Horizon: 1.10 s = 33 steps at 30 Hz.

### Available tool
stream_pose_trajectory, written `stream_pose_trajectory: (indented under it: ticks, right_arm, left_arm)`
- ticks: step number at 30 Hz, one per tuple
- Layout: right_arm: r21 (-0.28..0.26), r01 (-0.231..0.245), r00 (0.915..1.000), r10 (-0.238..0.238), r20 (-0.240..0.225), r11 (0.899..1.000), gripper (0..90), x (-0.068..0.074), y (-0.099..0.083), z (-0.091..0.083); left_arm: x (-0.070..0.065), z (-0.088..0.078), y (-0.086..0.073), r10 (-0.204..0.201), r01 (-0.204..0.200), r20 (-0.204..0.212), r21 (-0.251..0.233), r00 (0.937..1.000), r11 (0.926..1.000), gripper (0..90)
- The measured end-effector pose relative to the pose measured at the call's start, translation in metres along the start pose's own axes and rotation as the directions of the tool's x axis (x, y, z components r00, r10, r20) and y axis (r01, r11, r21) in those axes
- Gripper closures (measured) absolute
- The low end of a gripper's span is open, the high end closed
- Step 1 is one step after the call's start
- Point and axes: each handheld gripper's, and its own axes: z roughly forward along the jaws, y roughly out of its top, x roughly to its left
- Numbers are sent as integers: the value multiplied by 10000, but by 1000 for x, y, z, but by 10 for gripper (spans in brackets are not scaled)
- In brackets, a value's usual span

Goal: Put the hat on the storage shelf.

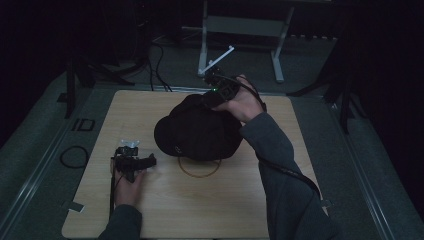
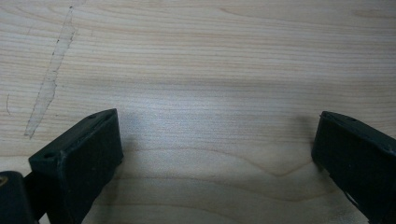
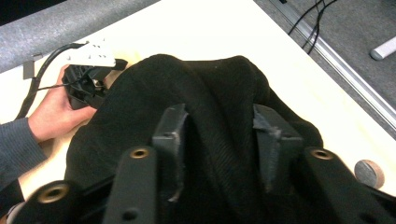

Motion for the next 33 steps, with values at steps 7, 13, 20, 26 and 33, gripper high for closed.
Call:
stream_pose_trajectory:
  ticks: [7, 13, 20, 26, 33]
  right_arm:
    - [-204, -216, 9986, 225, 473, 9996, 489, -5, -2, -8]
    - [136, -295, 9984, 289, 481, 9995, 488, -14, -14, -9]
    - [528, -169, 9989, 146, 443, 9985, 513, -22, -26, -18]
    - [419, -236, 9987, 217, 455, 9988, 514, -27, -35, -27]
    - [416, -477, 9977, 455, 505, 9980, 508, -37, -52, -35]
  left_arm:
    - [0, 0, 0, -30, 30, 2, -41, 10000, 10000, 13]
    - [0, 0, 0, -28, 28, 2, -37, 10000, 10000, 13]
    - [0, 0, 0, -50, 50, -1, -56, 10000, 10000, 13]
    - [0, 0, 0, -51, 51, 3, -55, 10000, 10000, 13]
    - [0, 0, 0, -53, 53, -1, -64, 10000, 10000, 13]
